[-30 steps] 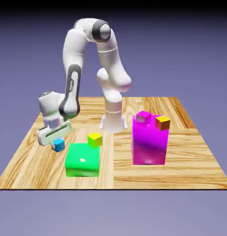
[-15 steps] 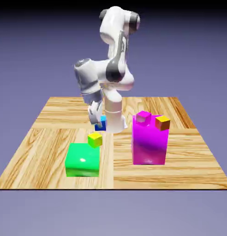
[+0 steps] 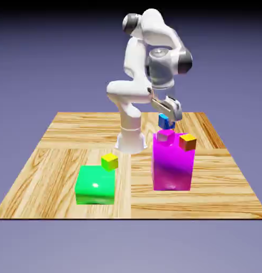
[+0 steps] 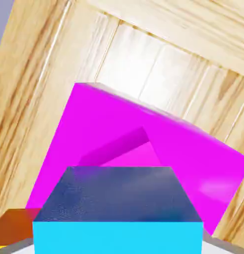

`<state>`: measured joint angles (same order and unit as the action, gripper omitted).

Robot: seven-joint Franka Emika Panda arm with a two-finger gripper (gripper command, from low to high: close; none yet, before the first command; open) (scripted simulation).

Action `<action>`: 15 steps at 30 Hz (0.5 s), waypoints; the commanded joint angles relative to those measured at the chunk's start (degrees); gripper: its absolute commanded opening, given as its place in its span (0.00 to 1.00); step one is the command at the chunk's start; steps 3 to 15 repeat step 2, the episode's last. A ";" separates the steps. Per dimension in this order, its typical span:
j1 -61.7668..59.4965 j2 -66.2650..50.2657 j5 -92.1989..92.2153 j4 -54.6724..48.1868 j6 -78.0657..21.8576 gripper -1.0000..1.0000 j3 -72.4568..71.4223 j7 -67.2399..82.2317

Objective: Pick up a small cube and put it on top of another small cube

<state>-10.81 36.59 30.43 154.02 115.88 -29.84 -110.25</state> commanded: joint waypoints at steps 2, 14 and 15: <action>-0.28 0.77 -0.81 -1.69 -2.49 1.00 0.91 -0.23; -0.28 0.77 -0.81 -1.69 -2.49 1.00 0.91 -0.23; -0.28 0.77 -0.81 -1.69 -2.49 1.00 0.91 -0.23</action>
